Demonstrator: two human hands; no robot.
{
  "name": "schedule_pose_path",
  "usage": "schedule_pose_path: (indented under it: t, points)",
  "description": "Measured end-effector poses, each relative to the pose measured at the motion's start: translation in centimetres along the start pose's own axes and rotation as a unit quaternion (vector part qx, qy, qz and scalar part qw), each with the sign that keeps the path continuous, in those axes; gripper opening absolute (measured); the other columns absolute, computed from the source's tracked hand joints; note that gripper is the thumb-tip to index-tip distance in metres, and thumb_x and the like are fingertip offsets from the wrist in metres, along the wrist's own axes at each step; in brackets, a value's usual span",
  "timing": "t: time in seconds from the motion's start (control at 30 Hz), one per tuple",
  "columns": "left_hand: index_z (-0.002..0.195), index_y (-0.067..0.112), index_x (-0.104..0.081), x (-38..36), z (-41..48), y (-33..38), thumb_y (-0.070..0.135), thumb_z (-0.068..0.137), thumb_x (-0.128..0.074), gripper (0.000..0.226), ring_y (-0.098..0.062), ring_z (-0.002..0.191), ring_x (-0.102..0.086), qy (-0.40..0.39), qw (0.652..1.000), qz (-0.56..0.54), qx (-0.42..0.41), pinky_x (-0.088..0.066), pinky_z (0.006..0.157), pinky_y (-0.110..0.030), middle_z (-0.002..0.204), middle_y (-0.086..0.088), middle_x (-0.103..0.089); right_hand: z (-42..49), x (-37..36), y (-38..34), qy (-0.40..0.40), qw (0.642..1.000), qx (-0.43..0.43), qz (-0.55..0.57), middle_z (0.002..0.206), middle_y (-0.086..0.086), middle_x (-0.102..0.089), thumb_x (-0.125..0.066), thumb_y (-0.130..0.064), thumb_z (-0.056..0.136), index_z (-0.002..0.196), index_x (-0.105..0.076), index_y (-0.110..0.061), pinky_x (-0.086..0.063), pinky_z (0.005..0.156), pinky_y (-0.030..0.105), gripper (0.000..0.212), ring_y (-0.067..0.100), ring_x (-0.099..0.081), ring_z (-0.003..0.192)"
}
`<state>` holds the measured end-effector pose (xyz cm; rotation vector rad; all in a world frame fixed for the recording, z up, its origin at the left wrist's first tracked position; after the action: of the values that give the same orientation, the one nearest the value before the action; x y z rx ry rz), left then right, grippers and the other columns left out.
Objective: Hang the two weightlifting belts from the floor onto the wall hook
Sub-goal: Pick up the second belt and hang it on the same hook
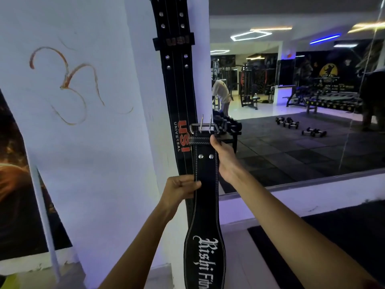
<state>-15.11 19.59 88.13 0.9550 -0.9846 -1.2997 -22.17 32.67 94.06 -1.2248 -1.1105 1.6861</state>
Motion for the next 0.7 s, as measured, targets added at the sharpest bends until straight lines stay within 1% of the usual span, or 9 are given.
schedule_pose_path:
  t: [0.1,0.17,0.23,0.3,0.4,0.47,0.53,0.6,0.7]
  points:
    - [0.108,0.019,-0.065,0.4,1.5,3.4,0.044,0.095,-0.04,0.038,-0.02,0.08,-0.07,0.031,0.996,-0.073,0.04,-0.053,0.067,-0.033,0.091,0.0,-0.073,-0.8,-0.8,0.2,-0.027,0.998,0.05,-0.015,0.119,0.016,-0.065,-0.055,-0.034,0.088,0.112,-0.062,-0.007,-0.046,0.1,0.041,0.037,0.027,-0.062,0.11]
    - [0.112,0.019,-0.061,0.6,3.0,6.5,0.056,0.095,-0.028,0.052,-0.022,0.082,-0.067,0.067,0.995,-0.042,0.054,-0.053,0.066,-0.034,0.092,-0.001,-0.069,-1.5,-1.4,0.5,-0.048,0.996,0.064,-0.035,0.118,0.012,-0.066,-0.054,-0.035,0.088,0.116,-0.061,-0.011,-0.048,0.097,0.039,0.038,0.024,-0.062,0.109]
    - [0.108,0.021,-0.062,0.4,4.0,8.2,0.063,0.09,-0.033,0.054,-0.022,0.082,-0.066,0.07,0.994,0.034,0.081,-0.053,0.064,-0.034,0.09,-0.002,-0.067,-1.9,-1.9,0.8,-0.058,0.994,0.077,-0.052,0.117,0.008,-0.066,-0.051,-0.033,0.09,0.12,-0.058,-0.012,-0.05,0.089,0.028,0.037,0.019,-0.062,0.108]
    - [0.111,0.021,-0.061,0.4,4.5,8.6,0.063,0.085,-0.044,0.052,-0.023,0.085,-0.066,0.049,0.988,0.062,0.134,-0.054,0.067,-0.035,0.094,-0.004,-0.068,-2.2,-2.0,0.8,-0.057,0.992,0.092,-0.06,0.116,0.009,-0.066,-0.05,-0.031,0.091,0.121,-0.057,-0.011,-0.049,0.08,0.02,0.036,0.017,-0.062,0.105]
    - [0.111,0.021,-0.061,0.8,4.5,8.5,0.049,0.087,-0.053,0.038,-0.028,0.093,-0.067,-0.027,0.985,0.03,0.165,-0.057,0.071,-0.038,0.103,-0.007,-0.068,-2.3,-1.6,0.9,-0.045,0.992,0.103,-0.054,0.116,0.011,-0.066,-0.051,-0.029,0.091,0.12,-0.057,-0.009,-0.05,0.082,0.022,0.036,0.019,-0.062,0.105]
    - [0.104,0.018,-0.064,0.8,4.8,8.2,0.045,0.089,-0.052,0.033,-0.027,0.092,-0.067,-0.003,0.991,0.032,0.127,-0.058,0.068,-0.037,0.1,-0.009,-0.068,-2.3,-1.7,1.0,-0.041,0.994,0.093,-0.04,0.116,0.013,-0.066,-0.051,-0.031,0.09,0.119,-0.058,-0.009,-0.051,0.09,0.033,0.037,0.024,-0.062,0.108]
    - [0.091,0.009,-0.066,0.7,5.0,8.1,0.05,0.091,-0.046,0.046,-0.029,0.081,-0.068,0.119,0.987,0.103,0.028,-0.058,0.068,-0.041,0.091,-0.016,-0.07,-1.9,-2.0,0.9,-0.039,0.997,0.067,-0.014,0.112,0.014,-0.068,-0.051,-0.037,0.09,0.115,-0.061,-0.01,-0.05,0.094,0.044,0.039,0.029,-0.064,0.105]
    - [0.085,0.002,-0.065,0.3,4.7,8.1,0.052,0.094,-0.035,0.06,-0.031,0.076,-0.066,0.225,0.952,0.194,-0.071,-0.056,0.072,-0.045,0.083,-0.019,-0.07,-1.7,-2.4,0.3,-0.025,0.999,0.032,-0.005,0.102,0.012,-0.071,-0.049,-0.049,0.087,0.106,-0.067,-0.013,-0.053,0.089,0.043,0.044,0.027,-0.068,0.095]
    - [0.086,0.003,-0.063,-0.6,4.7,8.2,0.049,0.097,-0.025,0.061,-0.028,0.073,-0.064,0.256,0.92,0.272,-0.119,-0.053,0.071,-0.042,0.079,-0.015,-0.069,-0.8,-2.2,-0.7,0.018,0.999,-0.016,-0.023,0.1,0.013,-0.072,-0.058,-0.057,0.077,0.098,-0.07,-0.012,-0.053,0.086,0.041,0.052,0.029,-0.069,0.091]
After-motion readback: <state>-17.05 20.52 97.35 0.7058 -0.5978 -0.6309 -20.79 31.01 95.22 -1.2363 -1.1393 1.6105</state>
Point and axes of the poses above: each hand's wrist, its own z-axis towards the middle knuckle, its own x-axis out of the back of the hand, y = z × x, the point moved 4 cm from there along z, towards the middle knuckle
